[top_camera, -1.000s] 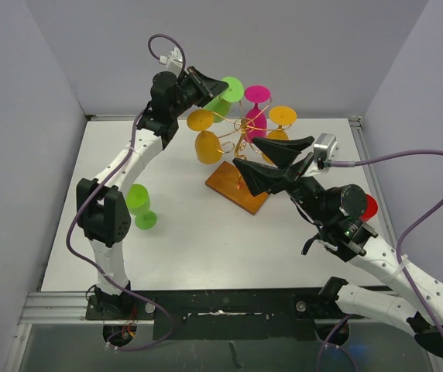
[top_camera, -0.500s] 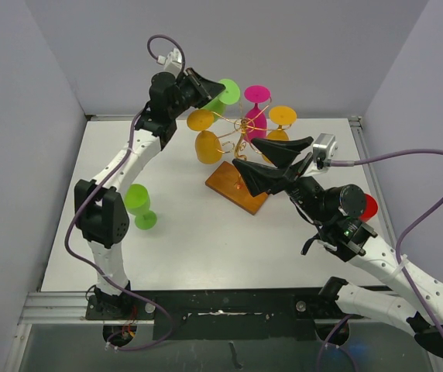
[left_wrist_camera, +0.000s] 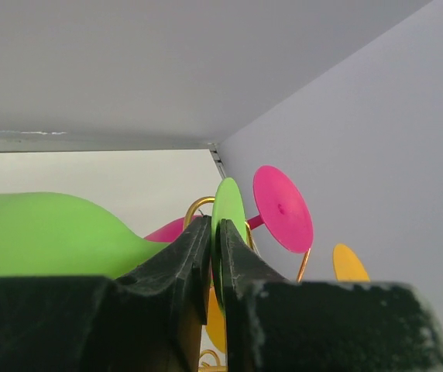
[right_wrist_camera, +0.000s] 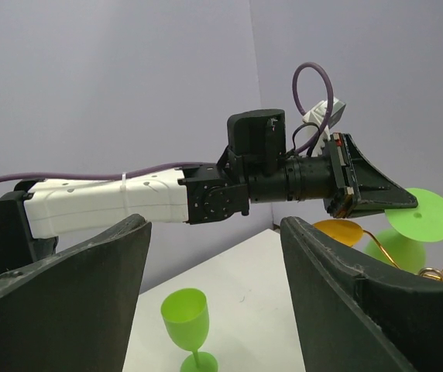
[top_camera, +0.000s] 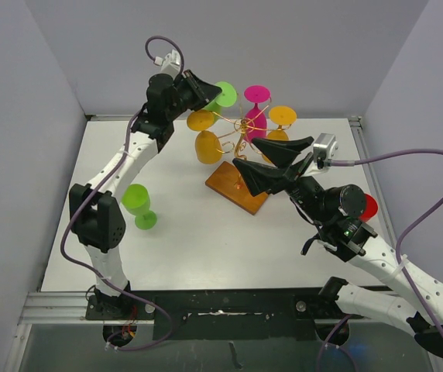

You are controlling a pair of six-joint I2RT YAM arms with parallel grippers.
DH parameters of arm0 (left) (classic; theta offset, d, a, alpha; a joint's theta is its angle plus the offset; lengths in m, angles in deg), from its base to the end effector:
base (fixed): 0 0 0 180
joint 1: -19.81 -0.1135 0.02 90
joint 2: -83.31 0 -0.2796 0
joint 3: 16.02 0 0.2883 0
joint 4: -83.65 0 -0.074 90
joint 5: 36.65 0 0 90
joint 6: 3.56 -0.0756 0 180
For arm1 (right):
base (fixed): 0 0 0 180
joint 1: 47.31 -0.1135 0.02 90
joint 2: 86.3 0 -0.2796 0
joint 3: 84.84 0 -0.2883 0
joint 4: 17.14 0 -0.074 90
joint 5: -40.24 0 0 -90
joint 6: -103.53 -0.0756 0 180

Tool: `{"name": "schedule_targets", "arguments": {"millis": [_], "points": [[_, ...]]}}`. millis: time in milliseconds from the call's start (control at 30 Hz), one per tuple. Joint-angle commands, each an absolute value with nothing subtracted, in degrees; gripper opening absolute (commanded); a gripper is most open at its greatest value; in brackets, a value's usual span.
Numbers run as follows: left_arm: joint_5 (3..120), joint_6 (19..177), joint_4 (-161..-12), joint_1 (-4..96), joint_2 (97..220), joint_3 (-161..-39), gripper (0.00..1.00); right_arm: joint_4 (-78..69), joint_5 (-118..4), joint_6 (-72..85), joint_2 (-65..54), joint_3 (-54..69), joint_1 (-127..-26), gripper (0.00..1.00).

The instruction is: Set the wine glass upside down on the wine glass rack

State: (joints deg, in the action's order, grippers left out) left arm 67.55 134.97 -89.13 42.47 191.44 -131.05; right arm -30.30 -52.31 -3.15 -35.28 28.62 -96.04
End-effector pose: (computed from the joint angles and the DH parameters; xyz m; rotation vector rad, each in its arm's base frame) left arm 0.4916 -0.2253 0.4130 -0.1741 1.6924 -1.1483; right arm 0.1644 0.1924 0.4798 -0.3521 1.0725 1.0492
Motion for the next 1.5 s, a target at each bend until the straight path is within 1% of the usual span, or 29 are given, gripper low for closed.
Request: {"name": "schedule_targets", "arguments": {"millis": [0,200,400,600,900,1000,1100,1233,1467], "points": [[65.64,131.17,-91.67,41.63,186.94,-130.3,0.1,-33.17,-51.19,-3.32,-35.54,28.7,-96.0,0.69],[67.34,129.94,-91.64,40.89,185.46,-128.55,0.18,-34.15,-50.5,-3.32,-36.09,29.41,-96.07,0.69],[67.82,129.59,-91.66,40.17,184.89,-128.35,0.23,-34.23,-50.46,-3.22,-36.2,29.44,-96.09,0.69],[72.08,129.58,-90.14,37.86,185.06,-130.78,0.28,-33.09,-48.28,-3.0,-36.72,29.77,-96.07,0.69],[71.37,124.62,-84.89,35.02,179.96,-129.6,0.33,-25.88,-38.08,-3.24,-37.61,29.66,-96.08,0.69],[69.76,122.76,-80.83,32.76,176.23,-128.13,0.34,-19.52,-30.53,-2.69,-38.56,29.1,-96.01,0.69],[67.8,120.16,-77.21,31.14,170.73,-124.73,0.35,-12.5,-21.05,-1.9,-40.2,28.41,-95.43,0.7],[64.24,114.01,-72.27,30.8,162.35,-116.27,0.4,-5.0,-8.86,-3.47,-41.97,28.44,-92.25,0.7],[59.28,108.39,-74.87,30.55,145.41,-94.77,0.43,11.42,1.66,-11.88,-43.86,26.02,-82.43,0.71]]}}
